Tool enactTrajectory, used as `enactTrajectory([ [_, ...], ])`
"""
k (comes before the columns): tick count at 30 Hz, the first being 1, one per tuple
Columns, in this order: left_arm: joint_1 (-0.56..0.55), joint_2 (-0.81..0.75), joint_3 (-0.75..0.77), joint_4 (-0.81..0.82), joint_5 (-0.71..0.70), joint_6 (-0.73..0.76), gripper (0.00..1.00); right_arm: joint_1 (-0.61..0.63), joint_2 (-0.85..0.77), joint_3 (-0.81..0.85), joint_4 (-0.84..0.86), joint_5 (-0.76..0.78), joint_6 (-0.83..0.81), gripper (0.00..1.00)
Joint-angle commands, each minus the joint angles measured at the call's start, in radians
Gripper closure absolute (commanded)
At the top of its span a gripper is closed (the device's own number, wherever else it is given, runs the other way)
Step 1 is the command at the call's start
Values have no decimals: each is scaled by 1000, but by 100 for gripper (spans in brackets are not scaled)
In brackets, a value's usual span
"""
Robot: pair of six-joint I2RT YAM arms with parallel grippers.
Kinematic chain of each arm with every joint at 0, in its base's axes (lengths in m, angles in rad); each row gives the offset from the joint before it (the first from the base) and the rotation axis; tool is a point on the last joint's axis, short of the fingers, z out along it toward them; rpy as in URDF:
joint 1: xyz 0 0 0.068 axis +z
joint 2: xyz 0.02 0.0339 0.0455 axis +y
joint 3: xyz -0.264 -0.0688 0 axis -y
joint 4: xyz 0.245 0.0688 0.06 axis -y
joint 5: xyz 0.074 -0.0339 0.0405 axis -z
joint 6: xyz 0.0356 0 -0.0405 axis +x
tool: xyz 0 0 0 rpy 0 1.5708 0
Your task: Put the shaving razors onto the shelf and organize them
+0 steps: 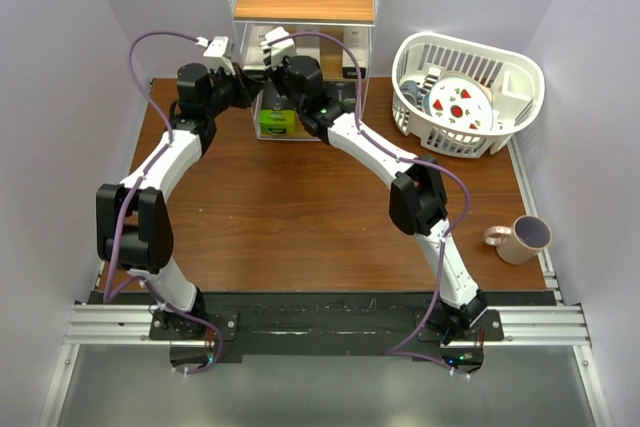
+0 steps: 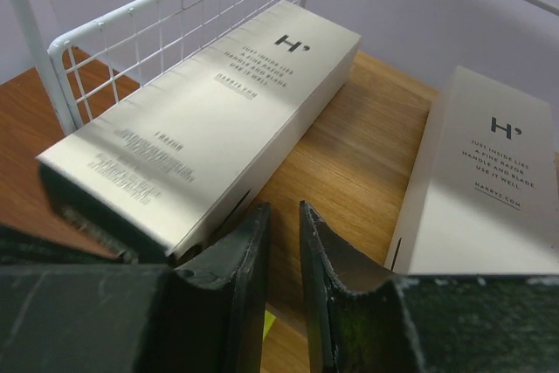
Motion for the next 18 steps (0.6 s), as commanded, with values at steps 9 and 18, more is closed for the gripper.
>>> enactTrajectory([
  [9, -4, 13, 86, -9, 25, -12, 100, -4, -49, -23, 20, 11, 13, 74],
  [18, -4, -265, -92, -136, 86, 100, 9, 16, -460, -461, -24, -113, 26, 39],
])
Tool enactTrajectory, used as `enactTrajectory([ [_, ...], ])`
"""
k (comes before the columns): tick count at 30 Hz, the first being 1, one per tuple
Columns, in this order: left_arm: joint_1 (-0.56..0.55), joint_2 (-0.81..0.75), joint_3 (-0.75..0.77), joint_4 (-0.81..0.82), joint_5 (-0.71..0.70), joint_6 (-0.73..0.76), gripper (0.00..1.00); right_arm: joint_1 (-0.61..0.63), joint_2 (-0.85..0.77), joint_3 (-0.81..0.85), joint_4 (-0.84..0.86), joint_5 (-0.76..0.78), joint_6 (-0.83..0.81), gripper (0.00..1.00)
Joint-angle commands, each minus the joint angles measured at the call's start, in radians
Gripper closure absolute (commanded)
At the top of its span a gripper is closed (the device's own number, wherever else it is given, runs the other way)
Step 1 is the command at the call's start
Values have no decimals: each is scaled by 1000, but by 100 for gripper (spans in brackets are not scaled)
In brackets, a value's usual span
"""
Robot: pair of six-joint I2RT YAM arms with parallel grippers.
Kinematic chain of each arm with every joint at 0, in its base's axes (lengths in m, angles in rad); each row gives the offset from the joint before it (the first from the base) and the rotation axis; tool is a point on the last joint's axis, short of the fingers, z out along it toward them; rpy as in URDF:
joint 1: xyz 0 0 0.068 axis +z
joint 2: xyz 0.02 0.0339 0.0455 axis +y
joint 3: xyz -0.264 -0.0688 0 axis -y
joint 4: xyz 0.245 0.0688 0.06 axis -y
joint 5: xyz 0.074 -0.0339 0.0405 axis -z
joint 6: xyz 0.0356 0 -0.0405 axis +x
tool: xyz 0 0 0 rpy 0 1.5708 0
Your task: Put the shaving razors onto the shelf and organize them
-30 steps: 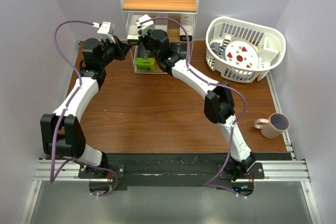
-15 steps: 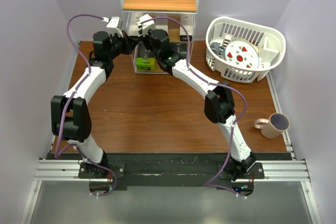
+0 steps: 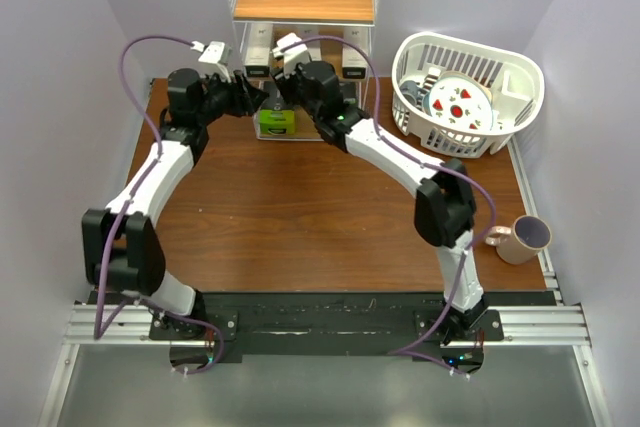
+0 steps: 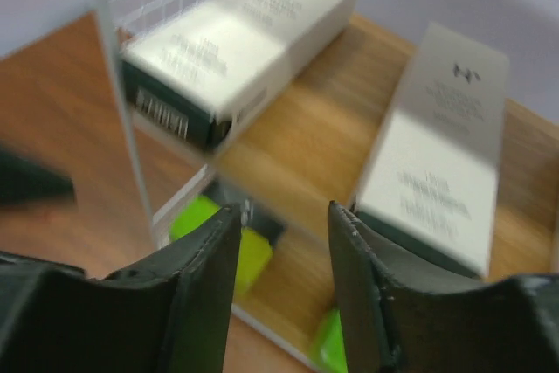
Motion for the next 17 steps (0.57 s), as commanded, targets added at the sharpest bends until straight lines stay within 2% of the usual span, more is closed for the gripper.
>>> enactTrajectory([
  [1, -3, -162, -50, -42, 42, 80, 0, 14, -264, -211, -79, -149, 22, 33],
  [4, -3, -212, -102, -48, 42, 132, 0, 14, -391, -354, -232, -204, 77, 24],
  [6, -5, -230, -139, -51, 22, 165, 0, 14, -469, -441, -322, -165, 130, 22],
  [10, 0, -276, -203, -31, -34, 210, 0, 14, -545, -506, -623, 36, 255, 15],
  [12, 12, -288, -235, -31, -54, 230, 0, 14, -579, -538, -672, 137, 281, 9],
  [15, 18, -290, -255, -48, -68, 278, 0, 14, -694, -664, -632, 95, 215, 8],
  [17, 18, -290, -262, -47, -68, 293, 0, 13, -744, -704, -632, 72, 207, 4],
])
